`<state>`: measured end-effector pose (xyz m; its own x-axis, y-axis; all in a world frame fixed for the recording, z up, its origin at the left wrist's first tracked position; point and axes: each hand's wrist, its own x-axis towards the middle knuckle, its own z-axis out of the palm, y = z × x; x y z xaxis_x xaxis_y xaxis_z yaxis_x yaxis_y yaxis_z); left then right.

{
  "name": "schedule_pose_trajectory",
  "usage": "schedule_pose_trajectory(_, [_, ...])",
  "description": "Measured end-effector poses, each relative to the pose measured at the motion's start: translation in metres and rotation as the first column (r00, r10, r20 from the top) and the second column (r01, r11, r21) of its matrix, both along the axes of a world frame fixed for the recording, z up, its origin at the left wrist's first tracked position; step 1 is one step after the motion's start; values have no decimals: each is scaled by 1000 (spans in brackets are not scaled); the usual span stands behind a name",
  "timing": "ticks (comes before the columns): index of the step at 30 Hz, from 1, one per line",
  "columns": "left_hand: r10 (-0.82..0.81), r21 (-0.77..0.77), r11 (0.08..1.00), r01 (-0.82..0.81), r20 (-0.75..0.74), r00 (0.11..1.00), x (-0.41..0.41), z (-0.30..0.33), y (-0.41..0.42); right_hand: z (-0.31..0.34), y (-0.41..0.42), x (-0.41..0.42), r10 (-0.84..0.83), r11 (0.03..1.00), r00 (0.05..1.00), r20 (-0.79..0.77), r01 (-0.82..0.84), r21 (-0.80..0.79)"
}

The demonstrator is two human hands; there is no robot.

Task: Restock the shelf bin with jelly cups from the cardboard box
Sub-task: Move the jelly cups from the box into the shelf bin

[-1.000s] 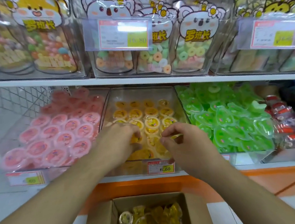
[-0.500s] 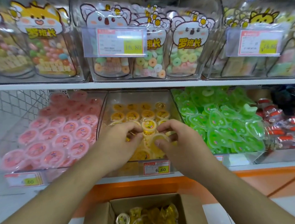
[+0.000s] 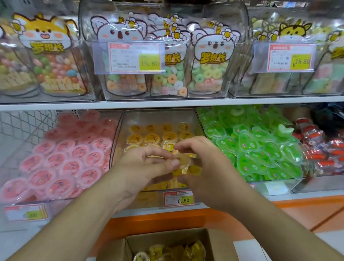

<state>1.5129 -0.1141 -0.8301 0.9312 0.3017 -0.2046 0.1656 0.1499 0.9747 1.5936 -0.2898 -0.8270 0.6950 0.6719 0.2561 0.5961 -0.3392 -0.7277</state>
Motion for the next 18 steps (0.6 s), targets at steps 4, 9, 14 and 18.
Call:
schedule_pose_trajectory(4, [-9, 223, 975, 7, 9, 1000, 4, 4, 2, -1, -1, 6, -74, 997, 994, -76, 76, 25])
schedule_pose_trajectory(9, [-104, 486, 866, 113, -46, 993, 10, 10, 4, -3, -2, 11, -47, 998, 988, -148, 53, 32])
schedule_pose_trajectory(14, [-159, 688, 694, 210, -138, 978, 16, 16, 12, -6, -1, 13, 0, 999, 996, -86, -4, -49])
schedule_pose_trajectory(18, [-66, 847, 498, 185, -176, 982, 24, 8, 18, -2, -6, 20, -71, 994, 994, 80, 77, -77])
